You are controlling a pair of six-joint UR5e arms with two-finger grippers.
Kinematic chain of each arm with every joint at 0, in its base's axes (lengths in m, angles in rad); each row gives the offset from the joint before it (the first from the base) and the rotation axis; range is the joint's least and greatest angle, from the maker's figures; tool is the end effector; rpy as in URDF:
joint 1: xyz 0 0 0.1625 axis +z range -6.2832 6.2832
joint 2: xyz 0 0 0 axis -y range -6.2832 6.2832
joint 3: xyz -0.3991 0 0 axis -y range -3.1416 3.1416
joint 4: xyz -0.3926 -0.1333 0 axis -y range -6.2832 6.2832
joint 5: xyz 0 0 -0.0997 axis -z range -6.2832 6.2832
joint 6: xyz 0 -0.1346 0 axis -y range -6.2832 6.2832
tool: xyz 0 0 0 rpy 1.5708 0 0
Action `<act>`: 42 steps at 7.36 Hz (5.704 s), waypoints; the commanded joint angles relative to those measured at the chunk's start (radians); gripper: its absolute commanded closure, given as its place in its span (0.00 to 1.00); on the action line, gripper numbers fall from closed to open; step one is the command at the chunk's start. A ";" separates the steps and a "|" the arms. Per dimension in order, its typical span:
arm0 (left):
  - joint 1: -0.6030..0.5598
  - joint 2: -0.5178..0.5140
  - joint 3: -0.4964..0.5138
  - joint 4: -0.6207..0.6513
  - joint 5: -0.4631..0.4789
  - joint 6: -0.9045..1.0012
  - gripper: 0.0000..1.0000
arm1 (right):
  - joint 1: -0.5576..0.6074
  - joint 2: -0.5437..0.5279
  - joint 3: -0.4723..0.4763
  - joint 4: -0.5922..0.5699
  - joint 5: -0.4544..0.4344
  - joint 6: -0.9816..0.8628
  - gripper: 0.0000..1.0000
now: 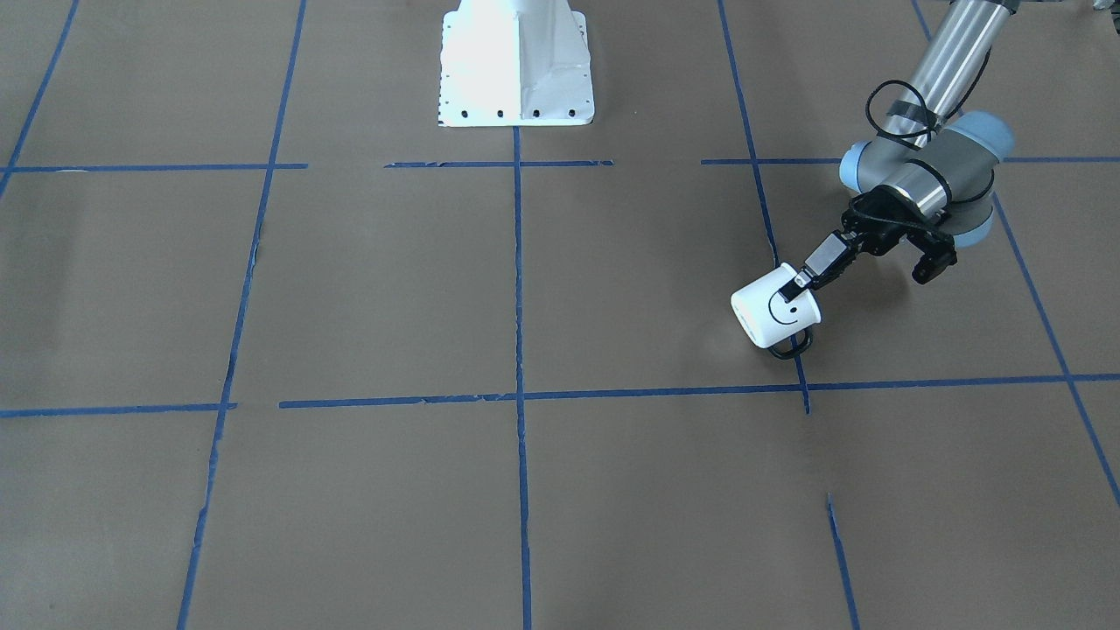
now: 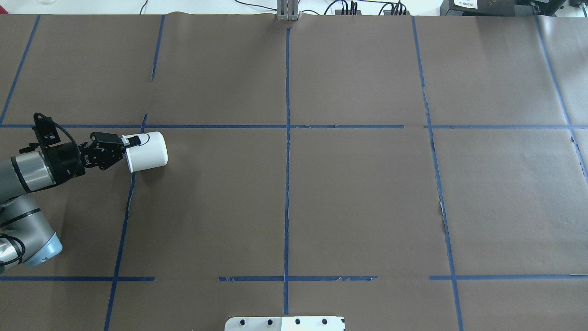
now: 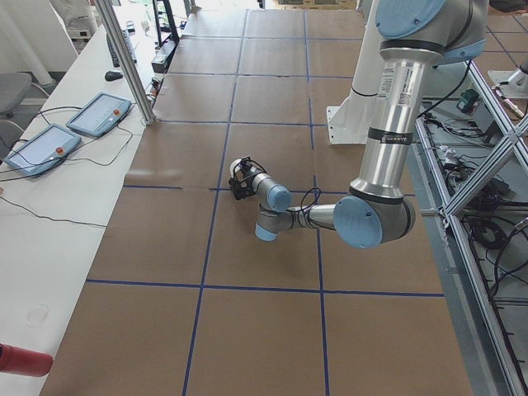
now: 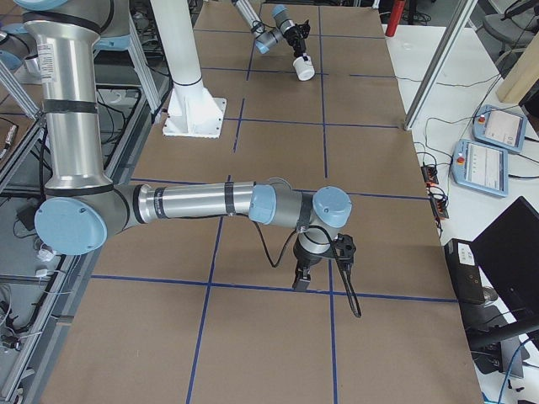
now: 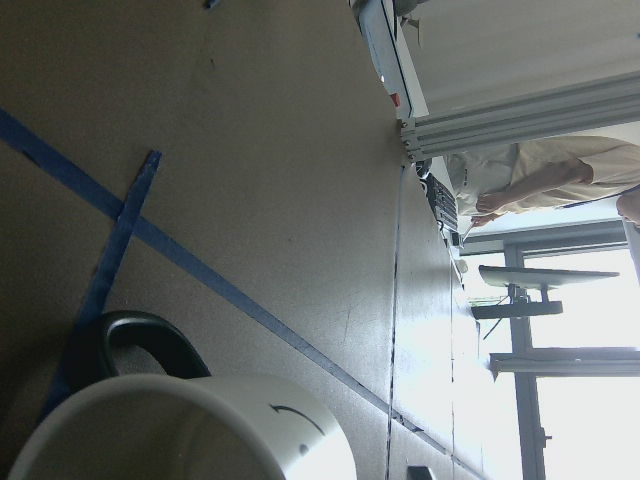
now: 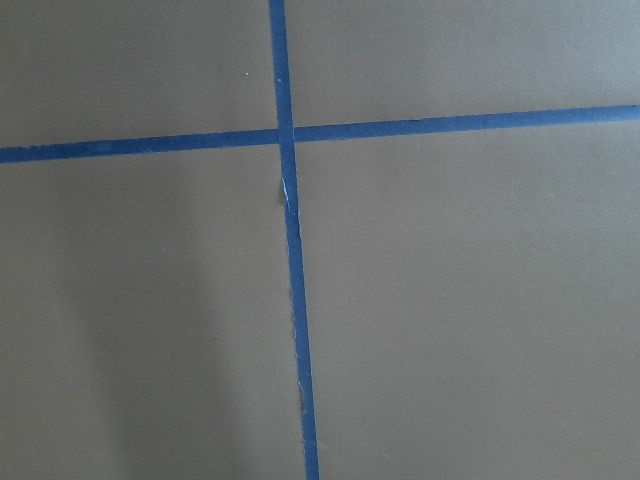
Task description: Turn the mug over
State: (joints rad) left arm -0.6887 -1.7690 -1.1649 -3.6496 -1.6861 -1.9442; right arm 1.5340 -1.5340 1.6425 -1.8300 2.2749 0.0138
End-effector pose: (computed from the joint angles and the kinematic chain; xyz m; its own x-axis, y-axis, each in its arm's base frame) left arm 0.3582 -0.4475 0.5000 -0.4120 -0.1302 -0.9018 0.4255 0.8477 -0.3168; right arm 0.0282 -0.4895 0.6352 0.7657 0.0827 0.6379 0.0258 0.9869 -0.1589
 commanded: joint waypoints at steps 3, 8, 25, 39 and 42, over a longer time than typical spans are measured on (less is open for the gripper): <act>-0.066 -0.058 -0.095 0.145 -0.129 -0.041 1.00 | 0.000 0.000 0.000 0.000 0.000 0.000 0.00; -0.100 -0.281 -0.436 1.263 -0.345 0.095 1.00 | 0.000 0.000 0.000 0.000 0.000 0.000 0.00; 0.102 -0.622 -0.522 2.123 -0.206 0.535 0.00 | 0.000 0.000 0.000 0.000 0.000 0.000 0.00; -0.951 0.292 -0.544 2.070 -0.702 2.175 0.00 | 0.000 0.000 0.000 0.000 0.000 0.000 0.00; -0.951 0.290 -0.550 2.059 -0.692 2.058 0.00 | 0.000 -0.001 0.000 0.000 0.000 0.000 0.00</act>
State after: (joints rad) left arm -1.6385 -1.4791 -1.7103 -1.5869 -2.3817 0.1340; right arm 1.5340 -1.5346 1.6429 -1.8300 2.2749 0.0138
